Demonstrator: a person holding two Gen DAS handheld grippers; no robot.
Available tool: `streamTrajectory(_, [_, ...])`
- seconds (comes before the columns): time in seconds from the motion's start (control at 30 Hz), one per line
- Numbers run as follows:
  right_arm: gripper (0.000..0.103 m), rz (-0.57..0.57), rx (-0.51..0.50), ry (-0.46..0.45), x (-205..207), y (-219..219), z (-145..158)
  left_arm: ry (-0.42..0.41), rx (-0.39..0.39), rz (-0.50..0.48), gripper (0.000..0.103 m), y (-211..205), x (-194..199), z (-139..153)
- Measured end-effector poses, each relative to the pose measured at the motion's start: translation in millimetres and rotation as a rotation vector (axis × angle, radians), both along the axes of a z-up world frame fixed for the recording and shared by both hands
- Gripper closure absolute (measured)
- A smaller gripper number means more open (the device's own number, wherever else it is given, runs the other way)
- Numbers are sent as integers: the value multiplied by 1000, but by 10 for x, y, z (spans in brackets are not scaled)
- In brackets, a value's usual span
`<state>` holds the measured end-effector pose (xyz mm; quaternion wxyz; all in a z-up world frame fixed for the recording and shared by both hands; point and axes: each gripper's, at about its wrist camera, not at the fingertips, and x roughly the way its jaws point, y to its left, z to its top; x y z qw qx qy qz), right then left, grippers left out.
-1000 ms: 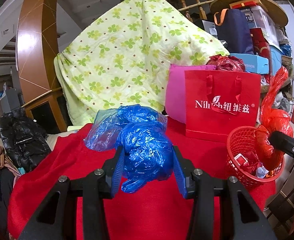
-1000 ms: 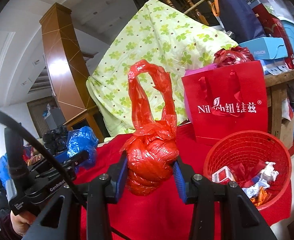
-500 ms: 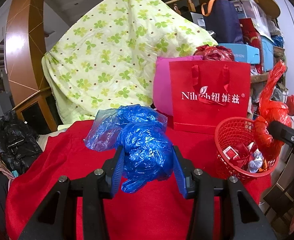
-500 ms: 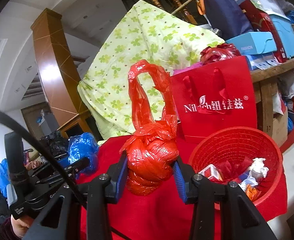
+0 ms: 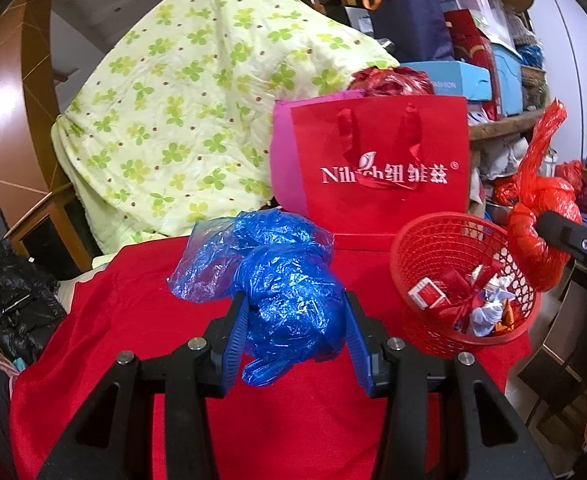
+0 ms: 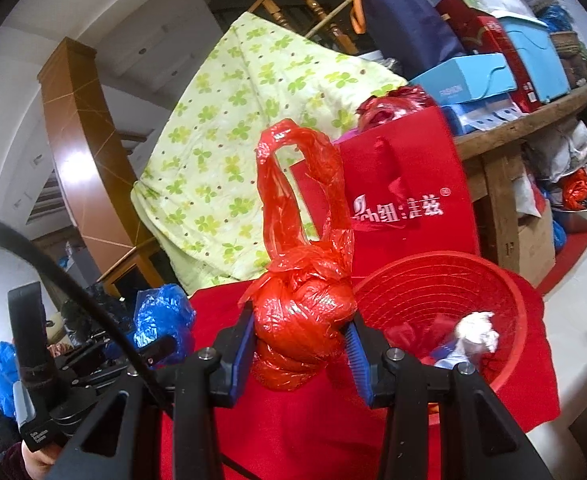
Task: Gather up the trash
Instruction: 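Lift both held bags and carry them to the red mesh basket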
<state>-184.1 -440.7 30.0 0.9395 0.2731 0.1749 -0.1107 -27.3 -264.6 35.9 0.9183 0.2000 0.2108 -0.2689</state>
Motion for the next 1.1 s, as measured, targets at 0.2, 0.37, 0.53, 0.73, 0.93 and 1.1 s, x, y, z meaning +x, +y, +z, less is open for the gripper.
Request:
streamTrajectory(0.2, [58,-50,16,-1,-151,-225,-29,10,31,-48,55,-244,-90,-56])
streamTrajectory(0.37, [58,-99,20,-1,-288,-398,-37,21,48,-87,55,-426,-152,-92])
streamTrajectory(0.53, [58,-147,21,-3,-426,-550,-46,29,61,-126,55,-598,-225,-126])
streamTrajectory(0.73, [58,-189,31,1,-558,-716,-95,36,75,-183,55,-816,-344,-174])
streamTrajectory(0.93, [58,-203,32,17,-619,-811,-192,63,69,-223,55,-982,-387,-227])
streamTrajectory(1.1, [58,-220,43,35,-666,-887,-287,115,23,-273,55,-1058,-342,-266])
